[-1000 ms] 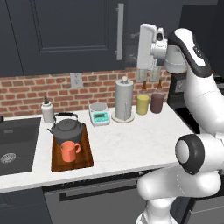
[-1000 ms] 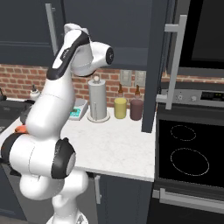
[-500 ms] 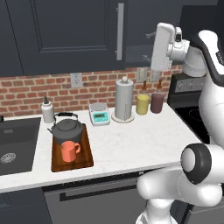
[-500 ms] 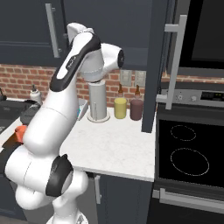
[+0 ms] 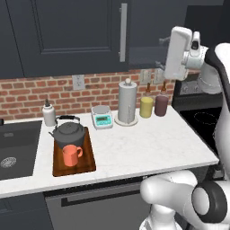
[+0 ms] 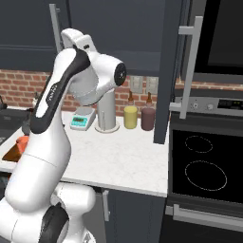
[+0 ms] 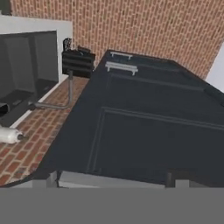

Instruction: Pick the kettle from the counter and place it on the tray. Then pick the mug from the cabinet and place it on the tray. Then close the cabinet doors.

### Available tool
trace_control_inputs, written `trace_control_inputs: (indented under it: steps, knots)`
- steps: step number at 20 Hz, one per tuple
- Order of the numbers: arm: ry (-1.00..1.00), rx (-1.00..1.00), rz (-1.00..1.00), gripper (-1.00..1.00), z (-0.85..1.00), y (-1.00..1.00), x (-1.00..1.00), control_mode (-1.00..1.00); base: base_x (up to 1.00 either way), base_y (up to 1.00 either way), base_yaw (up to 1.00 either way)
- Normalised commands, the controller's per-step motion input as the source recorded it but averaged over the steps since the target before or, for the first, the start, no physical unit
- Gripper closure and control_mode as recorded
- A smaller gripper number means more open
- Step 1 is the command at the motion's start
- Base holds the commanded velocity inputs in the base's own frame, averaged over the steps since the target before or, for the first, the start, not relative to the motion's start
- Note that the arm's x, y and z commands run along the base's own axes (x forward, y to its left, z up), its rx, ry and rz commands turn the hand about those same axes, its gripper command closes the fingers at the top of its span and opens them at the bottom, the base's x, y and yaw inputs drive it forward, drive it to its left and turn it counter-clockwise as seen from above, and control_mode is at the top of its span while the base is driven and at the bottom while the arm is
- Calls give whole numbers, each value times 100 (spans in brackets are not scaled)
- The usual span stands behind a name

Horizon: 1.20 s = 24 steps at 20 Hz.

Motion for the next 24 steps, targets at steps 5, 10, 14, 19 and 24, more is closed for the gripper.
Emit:
trace_control_inputs:
  steps: [5,10,14,19,24]
  knots:
    - [0,-21,-36,-100,12,1,-61,-100,0,0,0]
    - [0,-22,-37,-100,18,0,-56,-100,0,0,0]
    - [0,-6,-36,-100,18,-4,-62,-100,0,0,0]
    - [2,0,-38,-100,3,0,-64,-100,0,0,0]
    - [6,0,-28,-100,0,-3,-36,-100,0,0,0]
